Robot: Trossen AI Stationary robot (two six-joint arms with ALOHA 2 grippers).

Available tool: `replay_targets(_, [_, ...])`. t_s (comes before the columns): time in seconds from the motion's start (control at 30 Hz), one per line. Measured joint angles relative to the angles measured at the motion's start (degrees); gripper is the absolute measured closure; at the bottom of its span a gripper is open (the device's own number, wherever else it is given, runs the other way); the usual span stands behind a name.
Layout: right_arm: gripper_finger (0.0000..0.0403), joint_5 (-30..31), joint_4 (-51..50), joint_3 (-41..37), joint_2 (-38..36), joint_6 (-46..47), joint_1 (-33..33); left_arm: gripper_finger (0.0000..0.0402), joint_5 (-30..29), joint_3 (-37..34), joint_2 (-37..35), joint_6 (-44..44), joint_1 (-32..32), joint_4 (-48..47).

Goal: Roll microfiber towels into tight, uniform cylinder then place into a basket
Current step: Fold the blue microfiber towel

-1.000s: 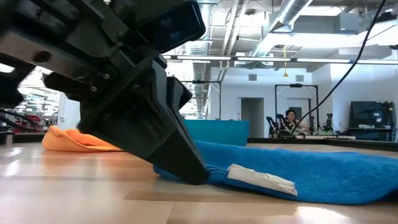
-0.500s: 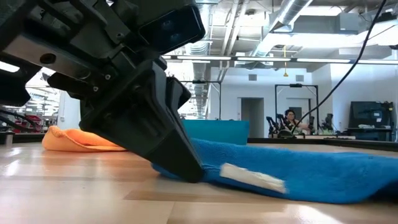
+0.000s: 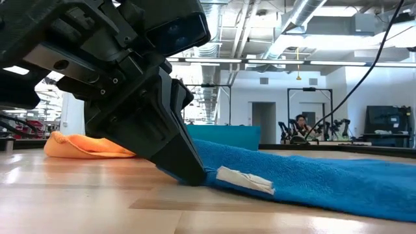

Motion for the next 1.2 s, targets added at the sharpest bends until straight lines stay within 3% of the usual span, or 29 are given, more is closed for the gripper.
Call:
replay_targets(0.27, [0.0285, 0.44, -7.37, -0.18, -8.95, -5.17, -3.43, 0.0399, 0.0, 0.0, -0.02, -0.04, 0.0, -0.11])
replay_targets(0.57, [0.0276, 1.45, -12.49, -0.05, -20.15, -14.98, -3.14, 0.0399, 0.0, 0.0, -0.04, -0.04, -0.02, -0.13])
replay_targets(0.73, [0.0274, 1.26, -12.76, -0.05, -19.8, -19.52, -4.64, 0.0399, -0.07, 0.0, -0.07, -0.46, 0.0, -0.07])
replay_targets(0.9, [0.0247, -2.61, -13.15, 0.04, -17.49, -22.32, -8.16, 0.0399, -0.11, 0.0, -0.11, -1.47, 0.0, -0.13])
replay_targets(1.2, [0.0188, -3.62, -9.74, 1.45, -11.27, -25.27, -2.46, 0.0399, -0.5, 0.0, -0.13, -2.92, 0.02, -0.14])
